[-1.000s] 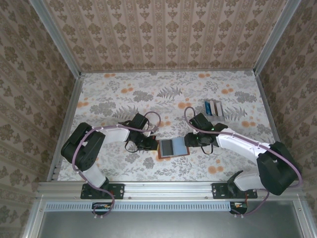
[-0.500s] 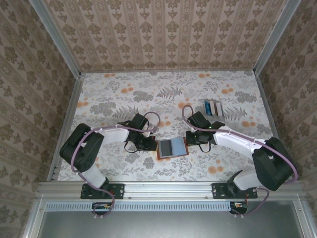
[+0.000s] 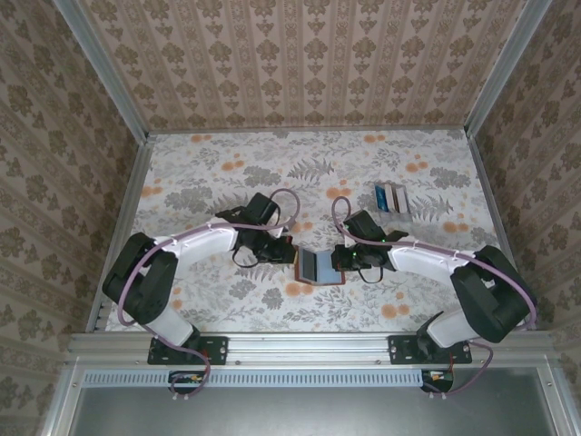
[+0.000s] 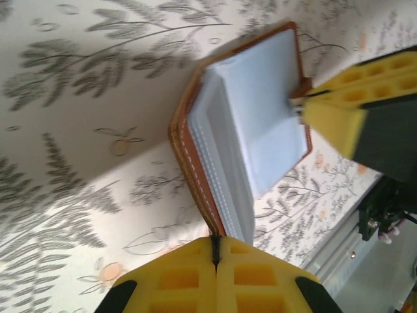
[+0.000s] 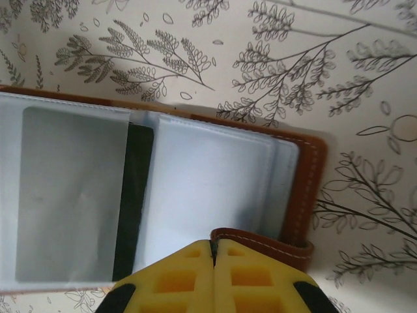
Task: Put the credit cards into the card holder
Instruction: Close the card holder at the center of the table.
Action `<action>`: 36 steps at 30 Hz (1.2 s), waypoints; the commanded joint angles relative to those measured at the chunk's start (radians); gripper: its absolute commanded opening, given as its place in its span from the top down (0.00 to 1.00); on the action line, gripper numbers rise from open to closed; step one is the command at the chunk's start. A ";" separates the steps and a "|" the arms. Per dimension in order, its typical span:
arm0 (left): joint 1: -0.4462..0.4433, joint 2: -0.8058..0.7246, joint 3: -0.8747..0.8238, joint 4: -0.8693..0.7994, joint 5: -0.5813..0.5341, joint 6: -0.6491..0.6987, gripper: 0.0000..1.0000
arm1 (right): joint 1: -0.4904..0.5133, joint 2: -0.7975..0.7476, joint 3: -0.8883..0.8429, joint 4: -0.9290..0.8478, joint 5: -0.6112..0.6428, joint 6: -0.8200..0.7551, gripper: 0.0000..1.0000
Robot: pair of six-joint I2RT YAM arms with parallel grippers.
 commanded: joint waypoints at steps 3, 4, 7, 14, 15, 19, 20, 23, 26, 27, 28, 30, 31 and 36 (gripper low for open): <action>-0.057 0.041 0.057 0.034 0.038 -0.044 0.84 | -0.004 0.018 -0.034 0.101 -0.078 0.042 1.00; -0.064 0.053 0.063 0.050 0.042 -0.052 0.81 | -0.010 0.012 -0.046 0.110 -0.080 0.047 1.00; -0.086 0.093 0.099 0.065 0.053 -0.071 0.76 | -0.041 -0.012 -0.087 0.139 -0.108 0.065 1.00; -0.131 0.180 0.162 0.110 0.053 -0.089 0.65 | -0.101 -0.108 -0.147 0.112 -0.105 0.070 1.00; -0.135 0.190 0.162 0.126 0.053 -0.096 0.64 | -0.106 -0.122 -0.151 0.098 -0.088 0.070 0.98; -0.143 0.234 0.187 0.177 0.091 -0.130 0.61 | -0.129 -0.172 -0.163 0.035 -0.036 0.072 0.96; -0.149 0.240 0.192 0.185 0.093 -0.135 0.61 | -0.134 -0.182 -0.163 0.024 -0.034 0.072 0.96; -0.163 0.260 0.214 0.203 0.092 -0.137 0.60 | -0.149 -0.214 -0.178 0.010 -0.031 0.068 0.96; -0.179 0.291 0.252 0.190 0.092 -0.150 0.58 | -0.173 -0.228 -0.192 -0.004 -0.030 0.076 0.96; -0.183 0.294 0.257 0.189 0.080 -0.158 0.58 | -0.179 -0.233 -0.193 -0.008 -0.033 0.076 0.96; -0.188 0.297 0.260 0.188 0.069 -0.167 0.57 | -0.184 -0.237 -0.197 -0.009 -0.034 0.077 0.96; -0.191 0.303 0.275 0.181 0.067 -0.201 0.56 | -0.189 -0.243 -0.210 -0.002 -0.032 0.076 0.96; -0.191 0.304 0.291 0.156 0.051 -0.224 0.55 | -0.194 -0.241 -0.216 0.001 -0.034 0.077 0.96; -0.221 0.274 0.316 0.137 -0.006 -0.302 0.54 | -0.215 -0.243 -0.237 0.016 -0.032 0.089 0.96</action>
